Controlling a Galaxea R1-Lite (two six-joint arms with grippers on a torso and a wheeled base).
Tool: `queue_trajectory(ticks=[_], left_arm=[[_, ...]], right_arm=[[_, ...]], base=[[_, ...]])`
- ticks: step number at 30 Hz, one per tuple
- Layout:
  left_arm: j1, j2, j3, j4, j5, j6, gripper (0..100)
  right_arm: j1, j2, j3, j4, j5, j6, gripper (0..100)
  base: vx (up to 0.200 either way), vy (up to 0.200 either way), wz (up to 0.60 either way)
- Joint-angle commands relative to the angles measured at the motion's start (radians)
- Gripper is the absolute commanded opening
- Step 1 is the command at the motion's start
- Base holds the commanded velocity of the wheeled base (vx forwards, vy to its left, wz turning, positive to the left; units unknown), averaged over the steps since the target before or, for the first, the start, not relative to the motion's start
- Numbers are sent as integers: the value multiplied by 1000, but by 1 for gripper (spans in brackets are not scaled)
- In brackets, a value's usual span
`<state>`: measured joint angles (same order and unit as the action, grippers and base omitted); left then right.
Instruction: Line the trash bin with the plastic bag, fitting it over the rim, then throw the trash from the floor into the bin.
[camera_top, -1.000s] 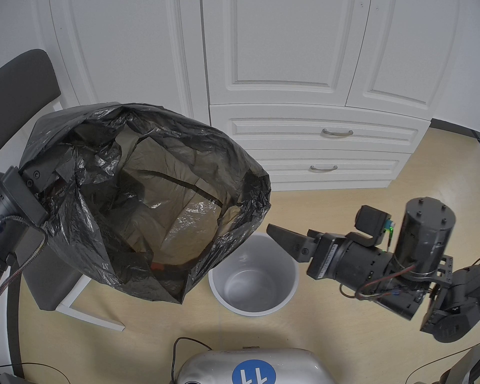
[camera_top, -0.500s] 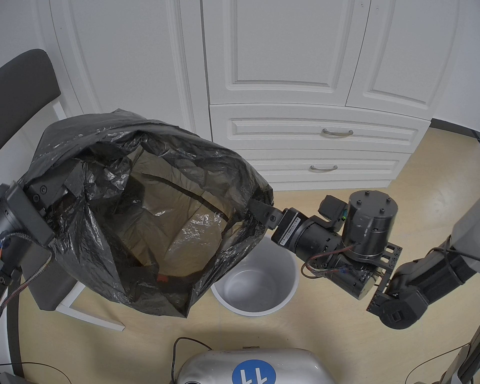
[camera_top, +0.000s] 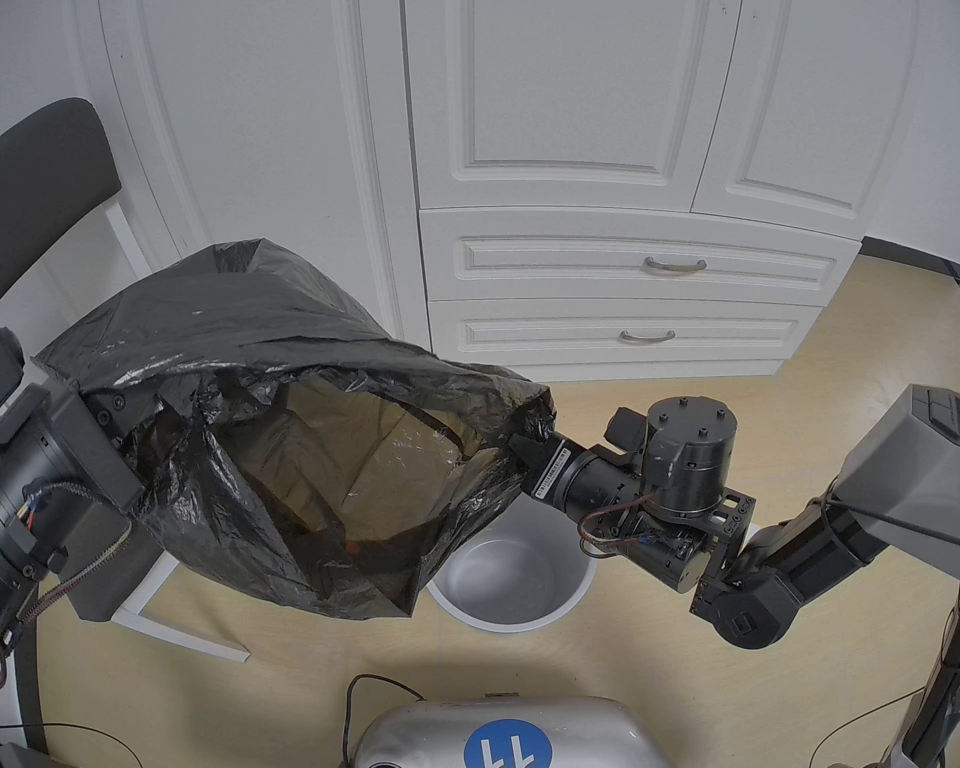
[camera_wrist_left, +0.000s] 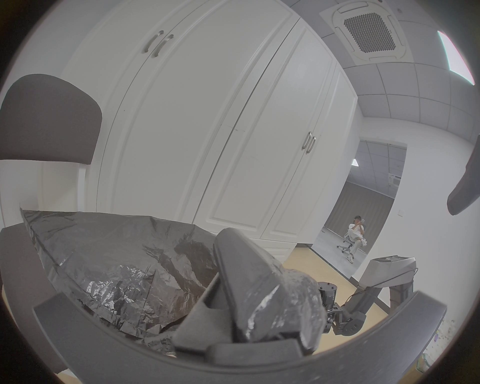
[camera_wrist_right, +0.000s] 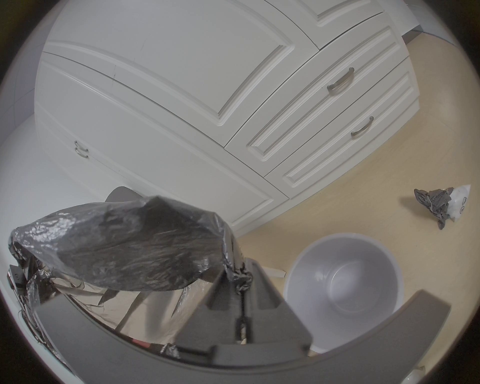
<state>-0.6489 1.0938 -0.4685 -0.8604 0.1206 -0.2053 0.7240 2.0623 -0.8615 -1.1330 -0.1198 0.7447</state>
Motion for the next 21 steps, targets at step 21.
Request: queue_trajectory(ticks=[21], left_arm=[[111,66,41,130,260,268,0]], right_arm=[[23,-401,99,252,-23,-199,0]], base=[[0,0,0]])
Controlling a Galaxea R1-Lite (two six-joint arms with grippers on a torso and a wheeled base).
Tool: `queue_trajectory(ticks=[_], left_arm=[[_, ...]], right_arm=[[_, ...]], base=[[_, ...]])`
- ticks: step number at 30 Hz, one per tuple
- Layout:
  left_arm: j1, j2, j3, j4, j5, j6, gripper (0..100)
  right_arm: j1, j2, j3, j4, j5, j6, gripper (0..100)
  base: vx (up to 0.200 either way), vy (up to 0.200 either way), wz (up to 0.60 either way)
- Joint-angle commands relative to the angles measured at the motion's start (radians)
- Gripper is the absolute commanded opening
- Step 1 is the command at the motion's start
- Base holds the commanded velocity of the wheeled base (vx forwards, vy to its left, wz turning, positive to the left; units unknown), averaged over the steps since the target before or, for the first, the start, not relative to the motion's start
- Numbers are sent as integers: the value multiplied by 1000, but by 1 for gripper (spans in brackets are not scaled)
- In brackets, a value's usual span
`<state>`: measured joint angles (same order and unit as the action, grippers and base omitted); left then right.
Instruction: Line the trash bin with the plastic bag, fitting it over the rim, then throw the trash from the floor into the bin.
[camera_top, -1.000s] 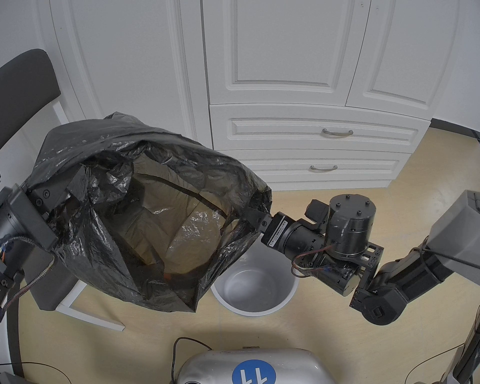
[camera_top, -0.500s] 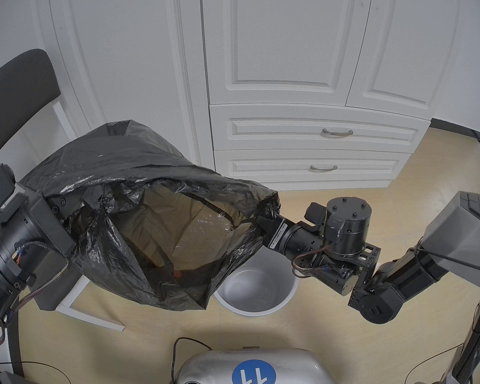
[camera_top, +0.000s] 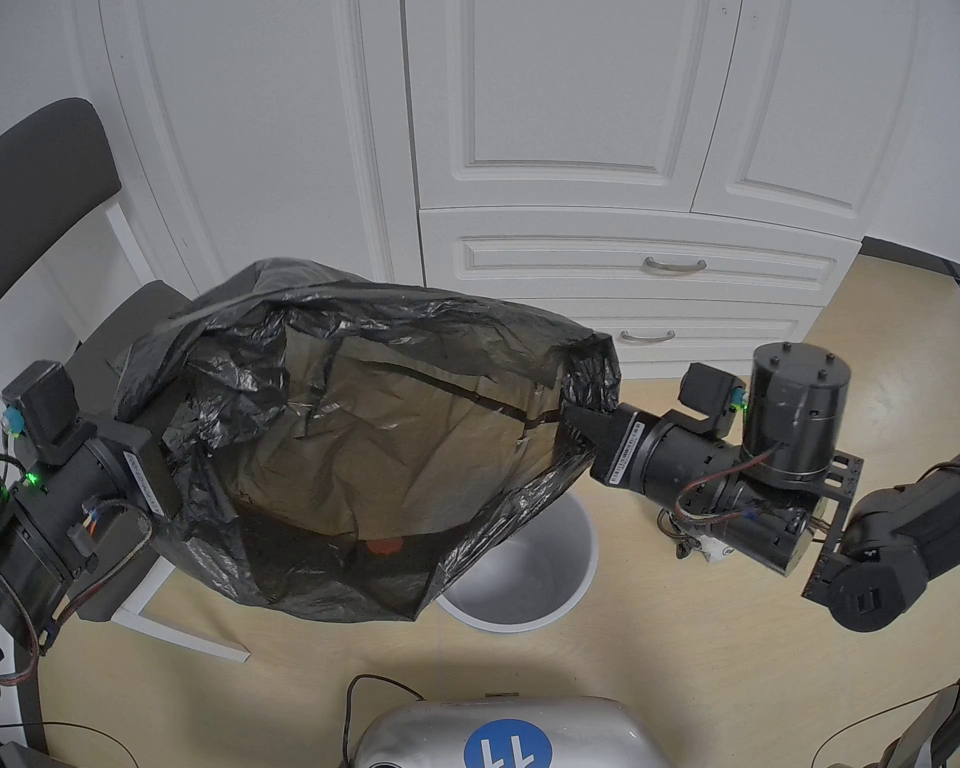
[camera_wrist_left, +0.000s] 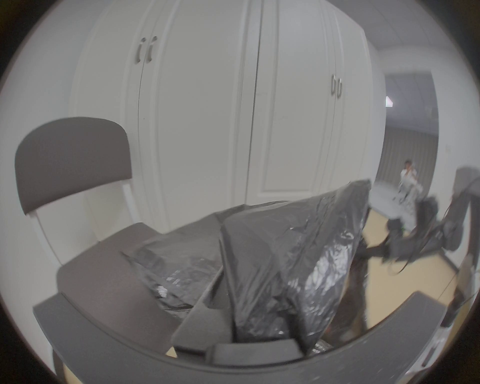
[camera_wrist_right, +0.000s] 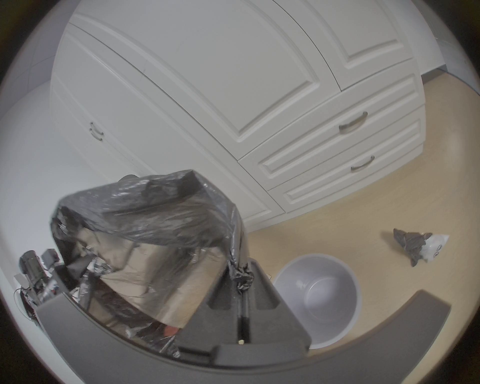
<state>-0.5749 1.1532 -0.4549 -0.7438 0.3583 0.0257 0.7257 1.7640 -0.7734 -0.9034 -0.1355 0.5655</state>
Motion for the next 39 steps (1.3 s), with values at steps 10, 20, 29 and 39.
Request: queue_trajectory(ticks=[10,20,29,39], left_arm=[[36,-55,64,8,14,114,0],[20,-98,111,-3,-208,105,0],[21,-110,136,12,-252,112,0],[29,-102,151,18,-251,114,0]], right_arm=[[50,-153,62,23,-96,-162,0],[67,-399,227,74,-182,-493,0],[107,-505,263,230,-253,-579,0],[95,-571,287,383,-352,-710,0]], base=[[0,0,0],[0,0,0],[0,0,0],[0,0,0]])
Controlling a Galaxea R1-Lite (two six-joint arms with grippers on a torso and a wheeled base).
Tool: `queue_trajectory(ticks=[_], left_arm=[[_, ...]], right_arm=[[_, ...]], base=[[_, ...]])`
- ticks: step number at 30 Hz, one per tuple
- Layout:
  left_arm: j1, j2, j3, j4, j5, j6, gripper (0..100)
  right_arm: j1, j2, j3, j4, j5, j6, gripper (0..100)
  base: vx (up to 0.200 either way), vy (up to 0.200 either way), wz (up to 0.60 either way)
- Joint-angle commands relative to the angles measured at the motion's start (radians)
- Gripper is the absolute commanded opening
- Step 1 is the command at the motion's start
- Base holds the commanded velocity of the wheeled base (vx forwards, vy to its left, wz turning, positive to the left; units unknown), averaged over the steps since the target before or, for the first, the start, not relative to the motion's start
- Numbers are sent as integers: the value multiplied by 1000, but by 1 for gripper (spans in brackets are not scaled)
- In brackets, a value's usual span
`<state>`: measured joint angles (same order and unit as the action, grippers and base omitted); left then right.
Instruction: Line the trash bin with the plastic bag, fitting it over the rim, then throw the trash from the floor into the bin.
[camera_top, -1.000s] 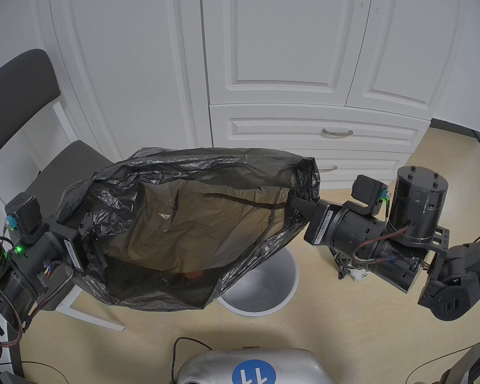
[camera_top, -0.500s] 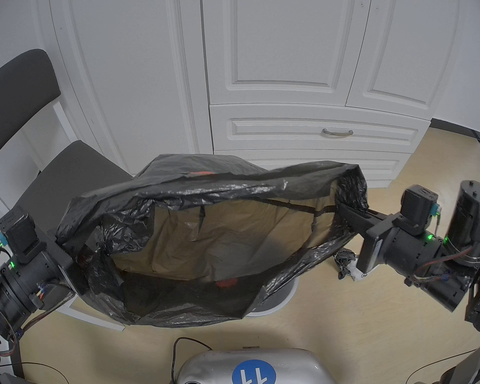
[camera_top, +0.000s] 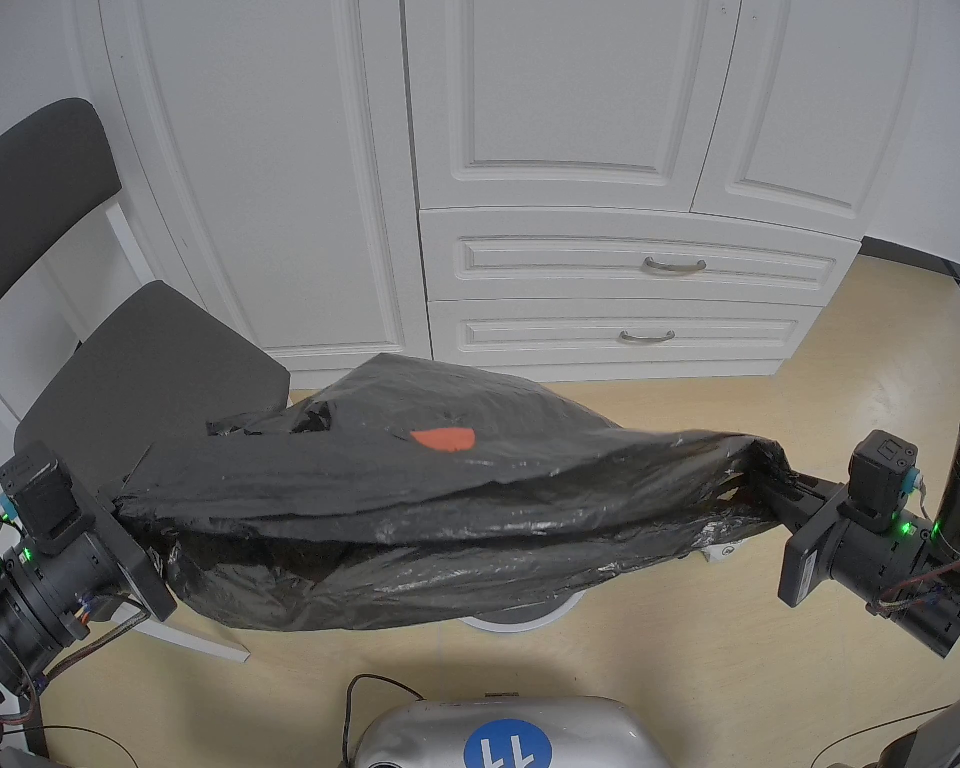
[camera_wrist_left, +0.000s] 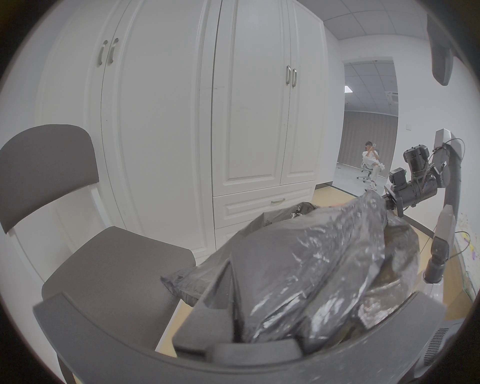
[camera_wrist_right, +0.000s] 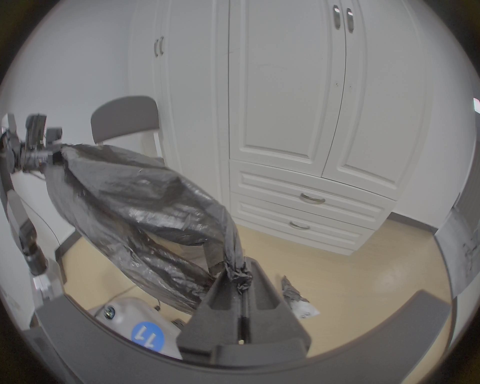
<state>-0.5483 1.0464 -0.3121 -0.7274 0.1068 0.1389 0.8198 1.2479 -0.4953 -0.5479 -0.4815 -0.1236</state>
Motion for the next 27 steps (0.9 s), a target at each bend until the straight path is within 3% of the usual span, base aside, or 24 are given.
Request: queue_trajectory(ticks=[1,8,27], left_arm=[[1,4,8,2,1,1,0],[-1,30,33,0,-7,4,0],[-41,152,91,-4,-1,21,0]], right_arm=[[1,-58,9,31,-6,-21,0],[5,-128,-2,183,-6,-44,0],[-4,-185,14,279,-19,-114,0]], base=[[0,0,0],[0,0,0],[0,0,0]])
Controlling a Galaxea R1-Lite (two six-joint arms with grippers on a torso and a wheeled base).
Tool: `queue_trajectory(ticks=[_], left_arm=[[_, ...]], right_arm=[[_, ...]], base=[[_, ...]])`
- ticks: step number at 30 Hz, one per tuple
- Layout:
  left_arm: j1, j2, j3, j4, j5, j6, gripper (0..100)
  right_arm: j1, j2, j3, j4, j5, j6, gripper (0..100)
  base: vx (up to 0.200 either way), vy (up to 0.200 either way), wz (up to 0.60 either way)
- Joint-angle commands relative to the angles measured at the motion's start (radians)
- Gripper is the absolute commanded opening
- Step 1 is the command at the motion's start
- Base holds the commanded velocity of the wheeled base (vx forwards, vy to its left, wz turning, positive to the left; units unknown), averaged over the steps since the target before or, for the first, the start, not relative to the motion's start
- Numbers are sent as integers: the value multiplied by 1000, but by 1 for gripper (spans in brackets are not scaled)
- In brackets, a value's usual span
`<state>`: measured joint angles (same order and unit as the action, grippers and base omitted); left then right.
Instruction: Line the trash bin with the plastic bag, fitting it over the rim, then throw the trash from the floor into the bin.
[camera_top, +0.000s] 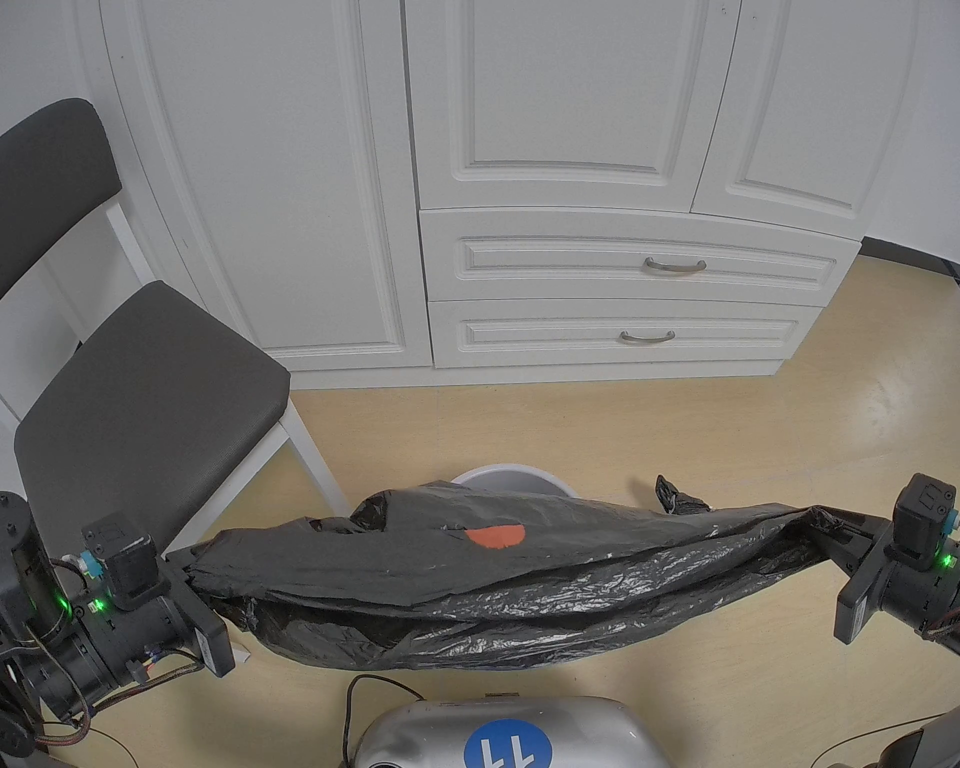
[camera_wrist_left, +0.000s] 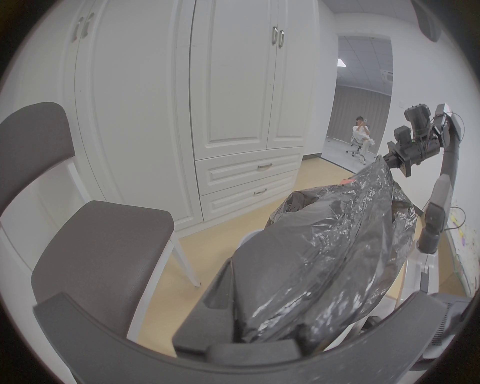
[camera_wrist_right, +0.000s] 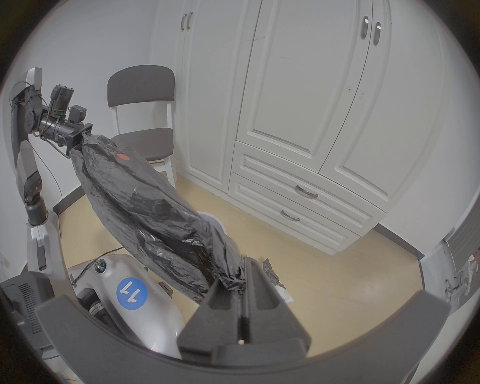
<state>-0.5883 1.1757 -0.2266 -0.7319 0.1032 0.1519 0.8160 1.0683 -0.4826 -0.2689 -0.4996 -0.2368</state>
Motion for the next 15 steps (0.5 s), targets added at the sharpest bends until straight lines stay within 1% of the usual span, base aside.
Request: queue_trajectory(ticks=[1,5,8,9,10,12,15], left_arm=[[-1,21,6,0,4,14,0],[1,15,9,2,9,48,0],[1,15,12,3,32,71,0],[1,21,13,3,66,90,0],[1,22,13,3,75,97,0],[-1,30,13,3,130,120,0],[-1,38,13,2,153,123,0]], right_arm=[[0,-5,1,0,-1,-1,0],[2,-1,2,0,1,-2,0],[6,7,4,0,3,-2,0],[11,15,5,0,3,-1,0],[12,16,5,0,3,-1,0],[15,35,7,0,4,-1,0],[15,50,10,-1,6,-1,0]], base=[[0,0,0],[0,0,0],[0,0,0],[0,0,0],[0,0,0],[0,0,0],[0,0,0]])
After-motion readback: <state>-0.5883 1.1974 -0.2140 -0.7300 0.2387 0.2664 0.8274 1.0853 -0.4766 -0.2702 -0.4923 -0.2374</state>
